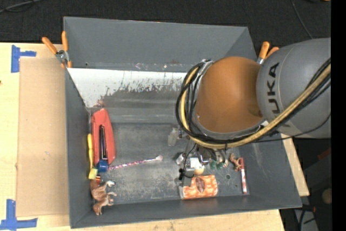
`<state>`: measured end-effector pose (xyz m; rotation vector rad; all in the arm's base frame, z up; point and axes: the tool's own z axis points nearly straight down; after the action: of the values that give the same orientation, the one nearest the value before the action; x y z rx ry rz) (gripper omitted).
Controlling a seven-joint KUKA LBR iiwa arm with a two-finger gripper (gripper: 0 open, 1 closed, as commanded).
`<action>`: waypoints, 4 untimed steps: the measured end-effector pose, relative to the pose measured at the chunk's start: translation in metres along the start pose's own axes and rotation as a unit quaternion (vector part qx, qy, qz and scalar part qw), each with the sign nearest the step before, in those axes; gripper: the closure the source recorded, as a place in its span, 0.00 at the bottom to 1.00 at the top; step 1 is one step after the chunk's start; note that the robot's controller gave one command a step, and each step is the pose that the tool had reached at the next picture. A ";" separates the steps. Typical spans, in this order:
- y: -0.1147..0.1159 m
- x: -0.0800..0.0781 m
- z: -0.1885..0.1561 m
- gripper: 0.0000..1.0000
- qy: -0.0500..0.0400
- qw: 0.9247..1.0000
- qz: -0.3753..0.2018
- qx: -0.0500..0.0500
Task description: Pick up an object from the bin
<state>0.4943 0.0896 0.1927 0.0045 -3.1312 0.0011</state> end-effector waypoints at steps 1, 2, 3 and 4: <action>-0.001 -0.002 -0.004 0.00 -0.004 1.000 0.002 0.000; -0.063 -0.023 0.081 0.00 -0.005 1.000 0.016 -0.001; -0.091 -0.021 0.079 0.00 -0.006 0.996 0.085 -0.003; -0.094 -0.015 0.077 0.00 -0.004 0.995 0.098 -0.002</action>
Offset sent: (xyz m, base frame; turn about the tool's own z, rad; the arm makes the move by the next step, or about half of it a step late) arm 0.0308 -0.0937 -0.1227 0.0477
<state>0.5090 -0.0049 0.1153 -0.3036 -3.1246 -0.0026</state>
